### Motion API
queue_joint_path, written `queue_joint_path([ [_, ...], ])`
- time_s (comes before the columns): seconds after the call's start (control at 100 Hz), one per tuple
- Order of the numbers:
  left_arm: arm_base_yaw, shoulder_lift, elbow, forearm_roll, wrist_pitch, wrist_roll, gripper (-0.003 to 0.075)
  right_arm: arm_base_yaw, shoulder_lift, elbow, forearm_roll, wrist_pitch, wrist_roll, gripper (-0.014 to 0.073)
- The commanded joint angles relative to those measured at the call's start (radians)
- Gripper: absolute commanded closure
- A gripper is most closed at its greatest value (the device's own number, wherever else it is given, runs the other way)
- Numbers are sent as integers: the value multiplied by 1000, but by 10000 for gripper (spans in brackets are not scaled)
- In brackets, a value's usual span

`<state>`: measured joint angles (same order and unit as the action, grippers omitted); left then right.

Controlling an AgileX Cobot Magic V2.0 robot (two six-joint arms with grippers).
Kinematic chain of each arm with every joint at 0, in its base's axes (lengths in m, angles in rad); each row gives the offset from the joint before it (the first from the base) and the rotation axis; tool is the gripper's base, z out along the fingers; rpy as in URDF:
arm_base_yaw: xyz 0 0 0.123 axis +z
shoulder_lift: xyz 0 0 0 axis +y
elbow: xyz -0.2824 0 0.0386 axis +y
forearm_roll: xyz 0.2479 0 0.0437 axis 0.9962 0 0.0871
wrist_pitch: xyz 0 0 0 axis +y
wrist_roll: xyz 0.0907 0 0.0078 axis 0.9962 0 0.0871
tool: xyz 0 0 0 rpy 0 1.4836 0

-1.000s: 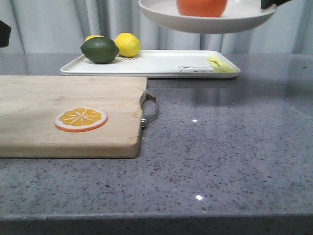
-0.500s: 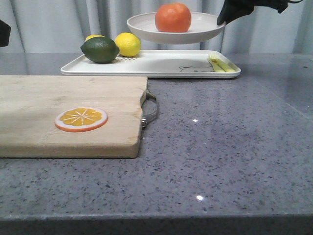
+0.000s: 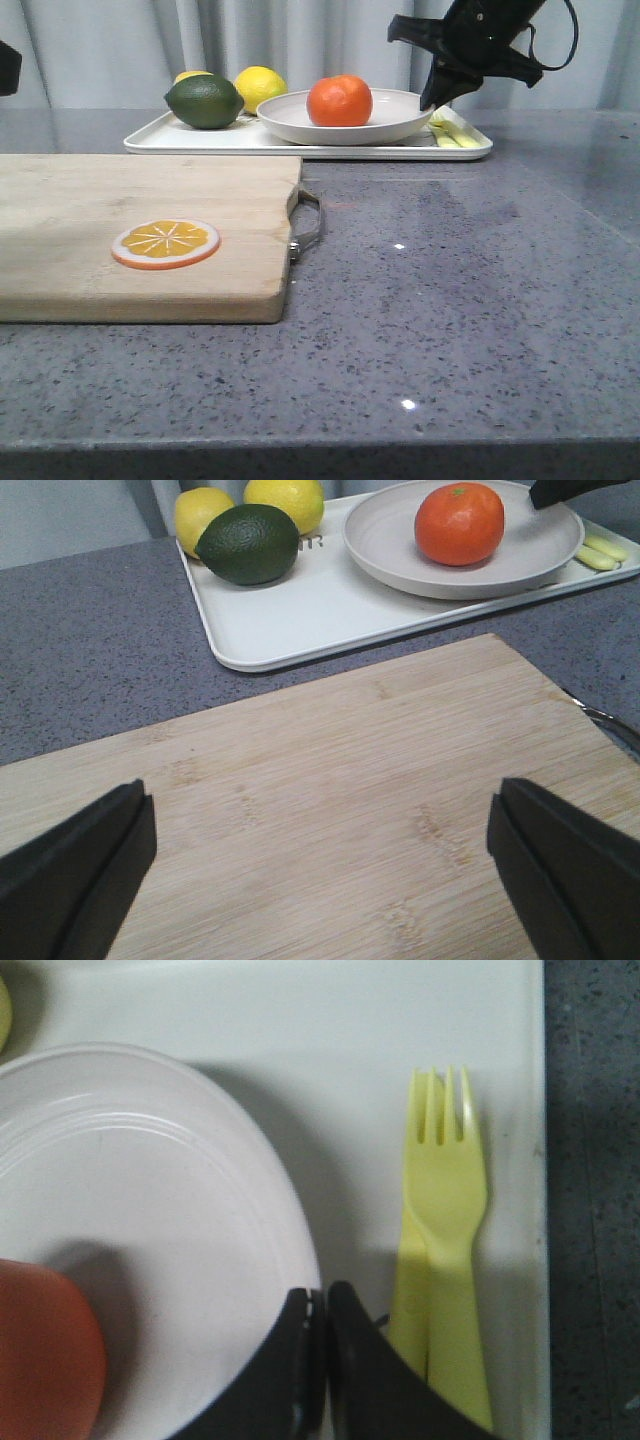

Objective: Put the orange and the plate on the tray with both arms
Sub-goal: 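Open the right gripper and raise it off the plate rim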

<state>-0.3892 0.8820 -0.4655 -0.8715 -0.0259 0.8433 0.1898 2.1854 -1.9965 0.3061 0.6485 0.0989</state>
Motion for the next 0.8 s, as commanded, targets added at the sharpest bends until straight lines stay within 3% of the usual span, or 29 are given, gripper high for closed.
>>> queue_joint_path([
  [0.0,-1,-11,-27,-6,-55,-7,83,-2,-62,-42,19,-57,-5,661],
  [0.46,-1,-11,-27,-6,-55,-7,83,-2,-41,-44,18,-56,-5,634],
  [0.53,-1,-11,-27,-6,-55,-7,83,-2,-42,-44,18,-56,-5,557],
  [0.71,-1,-11,-27,-6,-55,-7,83,-2,-63,-44,18,-57,-5,189],
  [0.79,-1,-11,-27,-6,-55,-7,83,-2,-83,-44,12,-57,-5,81],
])
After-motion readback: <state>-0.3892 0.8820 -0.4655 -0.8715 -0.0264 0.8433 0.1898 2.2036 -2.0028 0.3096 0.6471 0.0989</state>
